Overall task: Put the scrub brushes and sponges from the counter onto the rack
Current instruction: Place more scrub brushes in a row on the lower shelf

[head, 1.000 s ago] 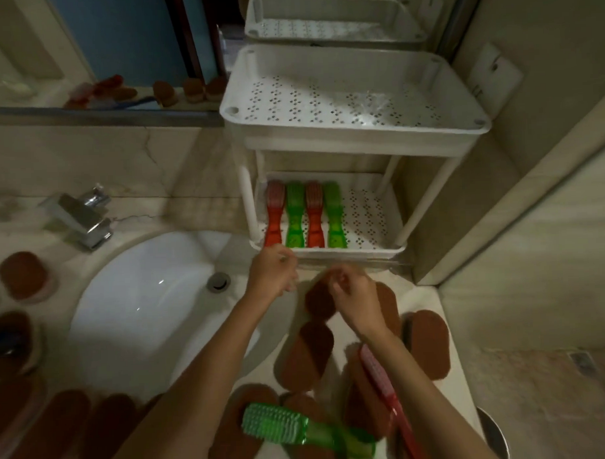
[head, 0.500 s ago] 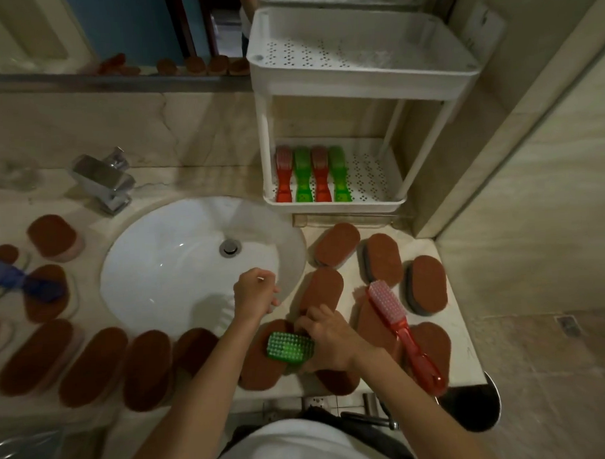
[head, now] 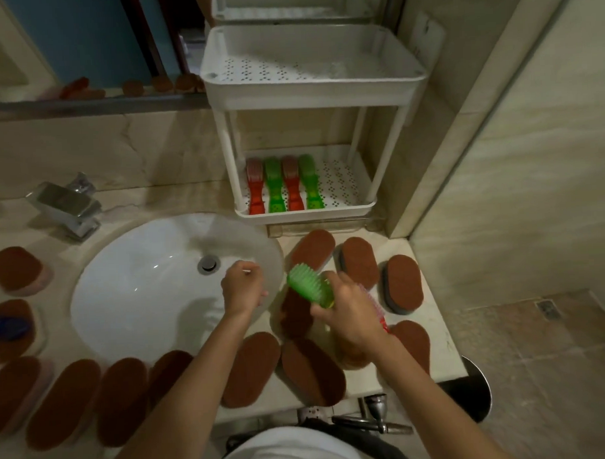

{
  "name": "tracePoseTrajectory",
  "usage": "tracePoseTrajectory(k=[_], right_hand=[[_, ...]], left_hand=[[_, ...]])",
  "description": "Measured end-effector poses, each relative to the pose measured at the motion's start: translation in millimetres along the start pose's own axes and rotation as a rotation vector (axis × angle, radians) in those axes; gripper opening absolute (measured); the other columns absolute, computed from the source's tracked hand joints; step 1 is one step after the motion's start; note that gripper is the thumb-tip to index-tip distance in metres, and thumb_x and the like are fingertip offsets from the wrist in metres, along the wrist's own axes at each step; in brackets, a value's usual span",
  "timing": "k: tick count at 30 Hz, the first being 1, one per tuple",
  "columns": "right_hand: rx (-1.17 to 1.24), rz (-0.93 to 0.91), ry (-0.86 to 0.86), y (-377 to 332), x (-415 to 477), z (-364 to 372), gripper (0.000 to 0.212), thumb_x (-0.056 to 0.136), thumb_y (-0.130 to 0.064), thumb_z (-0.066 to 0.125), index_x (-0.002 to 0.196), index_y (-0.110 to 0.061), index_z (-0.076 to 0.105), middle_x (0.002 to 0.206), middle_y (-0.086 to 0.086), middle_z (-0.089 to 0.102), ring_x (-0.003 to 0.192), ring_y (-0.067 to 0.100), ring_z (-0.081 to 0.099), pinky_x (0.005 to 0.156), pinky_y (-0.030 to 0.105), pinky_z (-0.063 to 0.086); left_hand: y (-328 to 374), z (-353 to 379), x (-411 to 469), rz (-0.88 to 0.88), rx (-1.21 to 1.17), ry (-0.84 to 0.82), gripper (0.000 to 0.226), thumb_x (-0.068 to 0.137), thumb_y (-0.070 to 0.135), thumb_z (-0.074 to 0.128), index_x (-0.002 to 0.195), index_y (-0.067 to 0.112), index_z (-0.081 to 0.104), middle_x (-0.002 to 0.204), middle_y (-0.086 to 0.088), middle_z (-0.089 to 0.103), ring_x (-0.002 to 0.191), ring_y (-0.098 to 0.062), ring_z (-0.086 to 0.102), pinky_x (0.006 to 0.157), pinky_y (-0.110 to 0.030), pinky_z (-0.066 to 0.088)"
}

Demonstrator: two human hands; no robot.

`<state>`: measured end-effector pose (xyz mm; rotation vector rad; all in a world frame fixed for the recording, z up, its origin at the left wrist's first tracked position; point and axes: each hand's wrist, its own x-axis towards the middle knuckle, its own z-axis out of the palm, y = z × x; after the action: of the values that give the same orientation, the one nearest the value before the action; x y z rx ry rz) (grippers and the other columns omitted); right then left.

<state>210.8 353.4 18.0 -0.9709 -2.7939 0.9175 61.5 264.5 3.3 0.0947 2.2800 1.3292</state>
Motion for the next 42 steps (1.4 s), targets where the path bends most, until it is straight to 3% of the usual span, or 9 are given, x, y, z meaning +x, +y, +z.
tracePoseTrajectory(k=[6,8,10,13,20,25,31,35,42], right_hand=[[0.138,0.376,0.223,51,1,-31,0.056,0.077,-0.03,0.067,0.125,-0.009,0.05,0.12,0.015,0.056,0.11,0.034,0.055,0.09,0.037,0.044],[0.179,0.444,0.233,69,-1,-36,0.053,0.077,-0.025,0.067,0.123,-0.006,0.05,0.119,0.017,0.058,0.106,0.033,0.056,0.083,0.033,0.043],[0.222,0.487,0.241,83,-4,-39,0.043,0.077,-0.02,0.067,0.114,-0.003,0.053,0.111,0.018,0.061,0.093,0.03,0.057,0.07,0.027,0.036],[0.228,0.511,0.228,97,-7,-38,0.037,0.077,-0.017,0.066,0.107,0.001,0.055,0.105,0.021,0.062,0.091,0.032,0.058,0.067,0.027,0.033],[0.238,0.488,0.18,102,-7,-43,0.049,0.077,-0.013,0.066,0.122,-0.002,0.052,0.114,0.017,0.059,0.1,0.028,0.057,0.073,0.023,0.035],[0.21,0.411,0.197,89,4,-58,0.054,0.077,-0.011,0.066,0.128,-0.005,0.05,0.12,0.014,0.058,0.108,0.027,0.056,0.077,0.019,0.035],[0.221,0.361,0.175,60,46,-77,0.048,0.076,-0.019,0.069,0.121,-0.008,0.055,0.11,0.013,0.064,0.098,0.027,0.061,0.081,0.035,0.051],[0.279,0.366,0.107,46,66,-88,0.036,0.077,-0.026,0.07,0.109,-0.012,0.062,0.098,0.005,0.069,0.081,0.018,0.065,0.054,0.018,0.044],[0.346,0.375,0.135,19,130,-106,0.034,0.079,-0.015,0.065,0.109,0.0,0.063,0.1,0.015,0.066,0.097,0.031,0.065,0.077,0.035,0.051]], left_hand=[[16,83,-31,-0.043,0.178,-0.403,0.026,0.089,0.012,0.047,0.063,0.012,0.047,0.053,-0.006,0.058,0.045,-0.017,0.055,0.042,-0.023,0.04],[22,105,-44,-0.07,0.259,-0.489,0.02,0.089,0.026,0.054,0.09,0.006,0.055,0.086,-0.014,0.071,0.077,-0.027,0.071,0.049,-0.026,0.049],[19,123,-50,-0.084,0.385,-0.532,0.066,0.087,0.04,0.059,0.135,0.002,0.036,0.134,-0.016,0.053,0.122,-0.032,0.055,0.084,-0.033,0.053],[13,137,-58,-0.05,0.523,-0.424,0.085,0.08,0.044,0.067,0.14,0.0,0.025,0.144,-0.019,0.042,0.134,-0.034,0.04,0.105,-0.036,0.039],[7,149,-54,-0.175,0.156,-0.23,0.055,0.08,0.019,0.071,0.125,-0.005,0.049,0.132,-0.022,0.055,0.121,-0.036,0.054,0.098,-0.039,0.047],[18,143,-53,-0.269,-0.189,-0.295,0.013,0.093,0.016,0.053,0.104,0.01,0.054,0.11,-0.013,0.062,0.098,-0.029,0.061,0.063,-0.036,0.054],[68,109,-16,-0.2,-0.349,-0.184,0.032,0.1,0.021,0.038,0.127,0.005,0.045,0.12,-0.018,0.057,0.107,-0.038,0.061,0.055,-0.041,0.056],[101,97,6,-0.161,-0.332,-0.188,0.028,0.102,0.023,0.027,0.121,0.01,0.043,0.113,-0.018,0.057,0.096,-0.035,0.062,0.045,-0.037,0.051],[159,113,70,-0.141,-0.341,-0.207,0.04,0.101,0.022,0.033,0.136,0.002,0.036,0.119,-0.024,0.058,0.089,-0.032,0.062,0.059,-0.037,0.051]])
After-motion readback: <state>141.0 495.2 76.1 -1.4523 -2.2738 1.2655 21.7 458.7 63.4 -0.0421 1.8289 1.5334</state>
